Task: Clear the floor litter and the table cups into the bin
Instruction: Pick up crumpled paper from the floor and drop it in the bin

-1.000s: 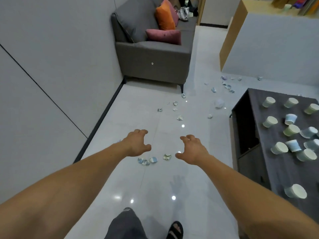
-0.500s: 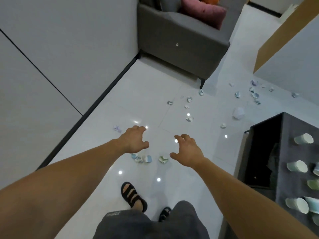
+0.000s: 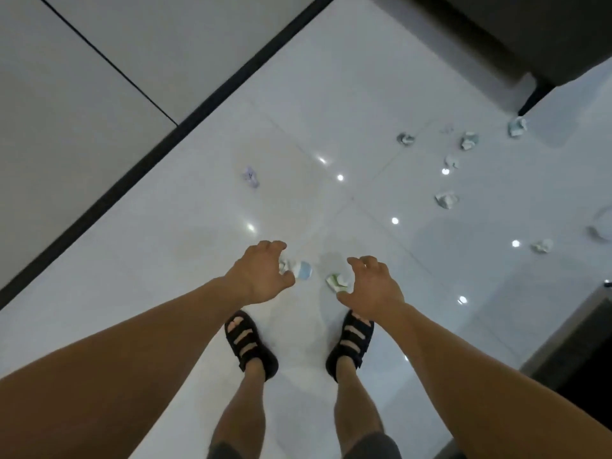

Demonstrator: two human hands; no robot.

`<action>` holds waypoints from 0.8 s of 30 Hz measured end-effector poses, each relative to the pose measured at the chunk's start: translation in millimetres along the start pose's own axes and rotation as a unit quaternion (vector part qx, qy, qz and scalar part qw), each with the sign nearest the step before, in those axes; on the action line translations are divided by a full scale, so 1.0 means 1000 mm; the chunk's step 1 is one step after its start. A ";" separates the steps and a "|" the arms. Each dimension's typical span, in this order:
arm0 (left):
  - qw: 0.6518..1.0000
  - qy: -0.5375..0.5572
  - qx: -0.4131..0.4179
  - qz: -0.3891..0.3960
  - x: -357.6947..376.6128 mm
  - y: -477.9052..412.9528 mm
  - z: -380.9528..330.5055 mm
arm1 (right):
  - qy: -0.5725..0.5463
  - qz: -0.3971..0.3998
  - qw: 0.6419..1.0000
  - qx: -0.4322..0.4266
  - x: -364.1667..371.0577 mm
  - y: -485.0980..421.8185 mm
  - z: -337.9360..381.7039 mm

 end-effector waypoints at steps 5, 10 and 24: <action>0.999 0.041 -0.015 0.024 0.109 -0.094 0.040 | 0.036 0.020 0.999 0.013 0.088 -0.103 -0.048; 0.997 0.034 -0.026 0.066 0.219 -0.176 0.087 | 0.051 0.024 0.998 0.008 0.178 -0.203 -0.065; 0.987 0.136 -0.056 0.061 0.341 -0.240 0.161 | 0.000 -0.052 0.998 -0.026 0.315 -0.291 -0.087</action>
Point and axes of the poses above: each hand's wrist, its own y-axis away from the middle knuckle, its own x-axis out of the palm, z = x × y, the point moved 5 cm from there along -y, towards the middle knuckle, and after that the axes turned 6 degrees about x, right-handed, at the moved point
